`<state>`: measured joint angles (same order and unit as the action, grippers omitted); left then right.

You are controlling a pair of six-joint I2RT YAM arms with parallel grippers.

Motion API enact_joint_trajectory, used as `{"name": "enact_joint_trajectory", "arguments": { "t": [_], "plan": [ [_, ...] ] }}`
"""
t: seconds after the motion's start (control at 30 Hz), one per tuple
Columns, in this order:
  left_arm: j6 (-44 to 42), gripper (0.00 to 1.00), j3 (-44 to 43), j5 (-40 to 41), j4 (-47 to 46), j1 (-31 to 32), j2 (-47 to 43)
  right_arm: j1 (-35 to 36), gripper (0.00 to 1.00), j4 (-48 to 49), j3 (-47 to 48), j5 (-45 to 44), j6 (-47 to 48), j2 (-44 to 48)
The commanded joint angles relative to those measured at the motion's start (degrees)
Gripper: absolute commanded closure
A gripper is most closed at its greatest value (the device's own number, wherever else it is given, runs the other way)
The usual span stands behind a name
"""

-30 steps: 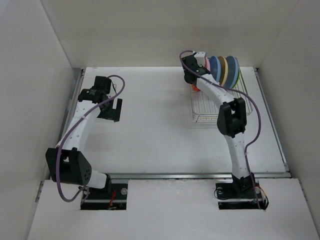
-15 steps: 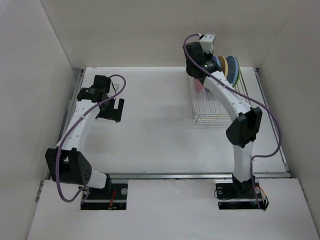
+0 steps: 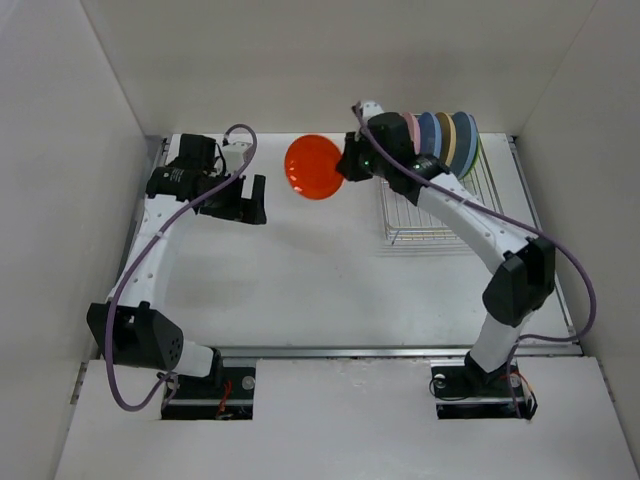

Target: Unload the plates from the dish rack

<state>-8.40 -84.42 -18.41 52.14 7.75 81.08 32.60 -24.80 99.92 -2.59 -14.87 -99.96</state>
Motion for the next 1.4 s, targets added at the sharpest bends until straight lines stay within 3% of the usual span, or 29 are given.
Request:
{"name": "enact_joint_trajectory", "arguments": {
  "t": [0.0, 0.17, 0.23, 0.3, 0.43, 0.57, 0.83, 1.07, 1.17, 1.3, 1.33, 1.37],
  "plan": [
    [-0.82, 0.00, -2.33, -11.54, -3.18, -0.28, -1.45, 2.20, 1.00, 13.17, -3.85, 25.34, -4.18, -3.30],
    [-0.30, 0.03, -2.33, -10.06, -3.19, 2.53, 2.40, 4.75, 1.00, 18.73, -5.52, 33.69, -5.87, -6.38],
    [-0.30, 0.09, -2.33, -9.45, -2.40, 2.53, 3.90, 5.46, 1.00, 19.87, -5.52, 34.23, -5.87, -7.09],
    [0.23, 0.24, -2.33, -7.87, -1.61, 2.53, 5.75, 5.98, 1.00, 20.74, -6.75, 34.75, -5.87, -7.09],
    [1.28, 0.35, -2.33, -7.86, -0.99, 2.53, 6.55, 5.98, 1.00, 21.90, -7.89, 34.76, -6.40, -7.09],
    [1.28, 0.34, -2.33, -5.15, -0.99, 2.53, 6.55, 5.98, 1.00, 22.42, -9.48, 34.76, -6.40, -6.57],
    [-0.91, 0.17, -6.02, 1.43, 2.09, 2.53, 2.51, 5.98, 1.00, 21.19, -12.81, 31.59, -4.03, -3.66],
    [-2.41, 0.17, -3.21, 3.56, 2.09, 2.53, 2.41, 5.46, 1.00, 21.19, -14.40, 31.41, -3.50, -1.20],
    [-2.93, 0.17, -3.20, 0.23, 2.09, 2.53, 3.47, 5.46, 1.00, 24.52, -15.19, 34.31, -3.50, -0.67],
    [-2.93, 0.39, -3.20, -8.01, 2.09, 2.53, 4.52, 5.46, 1.00, 27.25, -15.72, 37.13, -4.81, -2.51],
    [-3.46, 0.47, -3.20, -9.17, 2.09, 2.53, 4.53, 5.46, 1.00, 28.04, -15.72, 37.65, -4.81, -2.52],
    [-3.46, 0.65, -3.20, -10.31, 2.70, 2.53, 4.53, 5.46, 1.00, 28.92, -16.59, 38.18, -5.34, -2.52]
  ]
}}
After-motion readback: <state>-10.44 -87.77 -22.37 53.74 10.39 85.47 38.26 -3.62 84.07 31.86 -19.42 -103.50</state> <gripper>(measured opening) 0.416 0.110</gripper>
